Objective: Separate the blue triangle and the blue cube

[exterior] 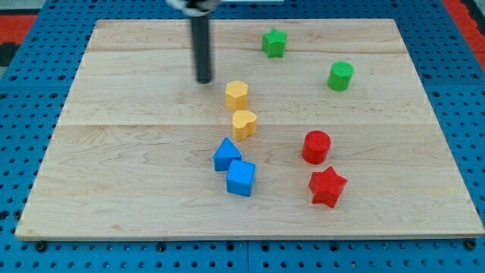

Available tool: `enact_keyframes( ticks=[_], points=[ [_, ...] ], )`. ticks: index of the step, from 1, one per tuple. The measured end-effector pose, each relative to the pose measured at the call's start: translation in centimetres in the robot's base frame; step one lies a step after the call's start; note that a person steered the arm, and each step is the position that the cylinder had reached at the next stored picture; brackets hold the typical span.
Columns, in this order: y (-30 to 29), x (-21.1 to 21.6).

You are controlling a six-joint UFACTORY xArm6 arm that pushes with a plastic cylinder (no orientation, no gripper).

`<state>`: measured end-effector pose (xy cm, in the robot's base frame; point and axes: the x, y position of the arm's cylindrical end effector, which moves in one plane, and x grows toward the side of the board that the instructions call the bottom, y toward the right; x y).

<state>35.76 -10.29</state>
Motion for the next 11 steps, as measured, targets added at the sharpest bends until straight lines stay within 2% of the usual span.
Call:
enact_keyframes(
  ticks=[1, 2, 3, 5, 7, 9, 10, 11],
  points=[
    [-2.1, 6.6],
    [-0.9, 10.9],
    [0.9, 13.4],
    [6.2, 15.5],
    [6.8, 15.9],
    [8.9, 19.8],
    [8.3, 20.5],
    [0.7, 23.8]
  ],
)
